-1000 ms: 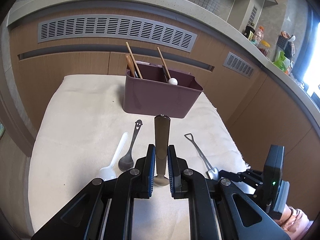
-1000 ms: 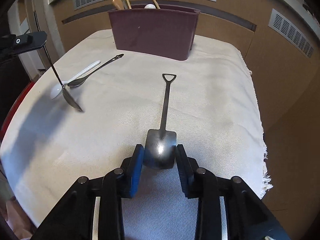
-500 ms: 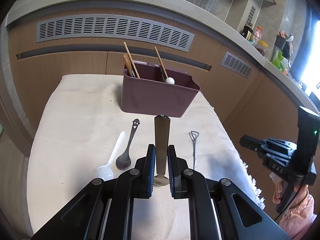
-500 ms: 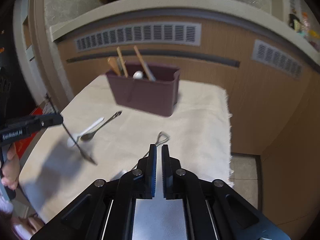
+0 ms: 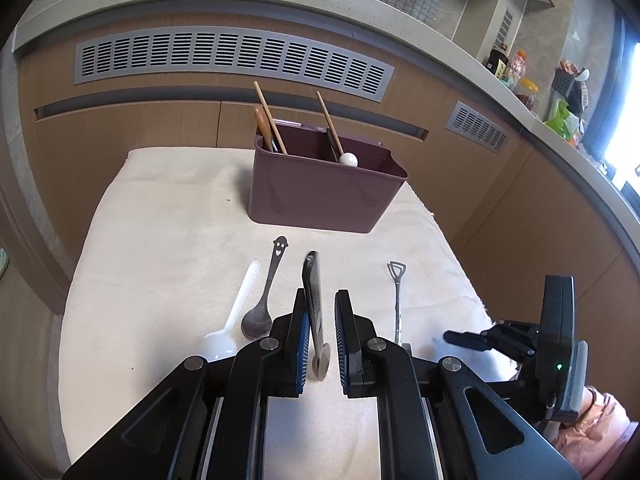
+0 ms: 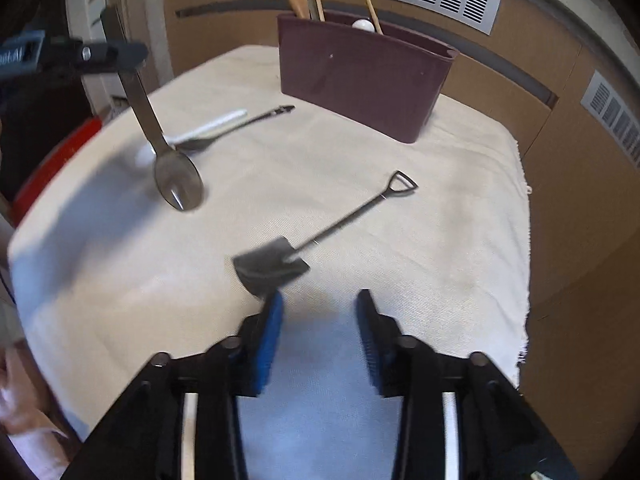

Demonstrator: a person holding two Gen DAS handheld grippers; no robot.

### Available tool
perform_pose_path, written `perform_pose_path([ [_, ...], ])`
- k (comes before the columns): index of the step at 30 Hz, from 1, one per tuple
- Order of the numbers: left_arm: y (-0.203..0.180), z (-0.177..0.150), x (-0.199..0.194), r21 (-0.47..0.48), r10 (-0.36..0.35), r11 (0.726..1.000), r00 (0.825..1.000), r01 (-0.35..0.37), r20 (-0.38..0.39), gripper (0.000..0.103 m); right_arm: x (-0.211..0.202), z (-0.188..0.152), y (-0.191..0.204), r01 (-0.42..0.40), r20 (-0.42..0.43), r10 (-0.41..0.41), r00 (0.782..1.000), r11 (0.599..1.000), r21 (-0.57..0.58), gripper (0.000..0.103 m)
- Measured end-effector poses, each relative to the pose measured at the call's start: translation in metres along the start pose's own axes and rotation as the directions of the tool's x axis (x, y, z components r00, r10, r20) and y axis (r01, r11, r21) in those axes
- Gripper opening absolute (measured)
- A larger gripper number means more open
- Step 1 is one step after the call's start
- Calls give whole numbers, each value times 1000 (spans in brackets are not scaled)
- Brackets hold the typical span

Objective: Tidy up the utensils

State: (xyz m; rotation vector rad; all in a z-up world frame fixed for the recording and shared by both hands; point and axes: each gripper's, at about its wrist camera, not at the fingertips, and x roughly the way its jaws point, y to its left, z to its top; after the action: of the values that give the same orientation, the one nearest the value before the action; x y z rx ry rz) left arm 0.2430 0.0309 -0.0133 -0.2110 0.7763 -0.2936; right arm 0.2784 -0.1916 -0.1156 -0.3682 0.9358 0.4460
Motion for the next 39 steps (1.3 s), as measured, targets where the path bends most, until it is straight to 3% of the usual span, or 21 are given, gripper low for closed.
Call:
perform_pose_path([
  [1, 1, 0, 0, -4, 0, 1000, 1000, 0, 1, 12, 1, -2, -3, 15, -1, -15, 1000, 1000, 1, 51],
  [3, 2, 0, 1, -7, -4, 1000, 1000, 4, 1, 12, 1, -1, -16, 3, -1, -3, 1000, 999, 46, 52],
  [5, 1, 1, 2, -4, -5, 1000, 1000, 5, 5, 12, 1, 6, -37, -15, 10, 13, 1000, 982, 190, 56],
  [9, 2, 2, 4, -4, -12, 1000, 1000, 12, 10, 12, 24, 33, -68, -39, 59, 15, 998, 905, 425, 56],
  [12, 5, 3, 4, -4, -10, 1000, 1000, 10, 9, 12, 50, 58, -72, -4, 49, -23, 999, 871, 490, 56],
  [15, 8, 4, 3, -16, -9, 1000, 1000, 10, 18, 12, 65, 77, -62, 90, 22, -113, 993, 882, 462, 55],
  [18, 8, 4, 3, -19, -8, 1000, 1000, 8, 23, 11, 64, 82, -50, 115, 18, -133, 991, 915, 387, 22],
  [22, 5, 5, 1, -15, -4, 1000, 1000, 4, 30, 11, 39, 77, -51, 30, 85, -66, 994, 927, 373, 21],
  [26, -1, 5, -3, -2, -2, 1000, 999, 2, 39, 11, -16, 65, -49, -44, 216, -37, 976, 933, 357, 21],
  [33, -13, 5, -10, 21, -9, 1000, 999, 8, 49, 11, -85, 49, -25, -43, 350, -66, 935, 954, 296, 21],
  [39, -20, 6, -19, 37, -6, 999, 998, 3, 69, 11, -107, 51, -20, -29, 402, -84, 912, 963, 267, 21],
])
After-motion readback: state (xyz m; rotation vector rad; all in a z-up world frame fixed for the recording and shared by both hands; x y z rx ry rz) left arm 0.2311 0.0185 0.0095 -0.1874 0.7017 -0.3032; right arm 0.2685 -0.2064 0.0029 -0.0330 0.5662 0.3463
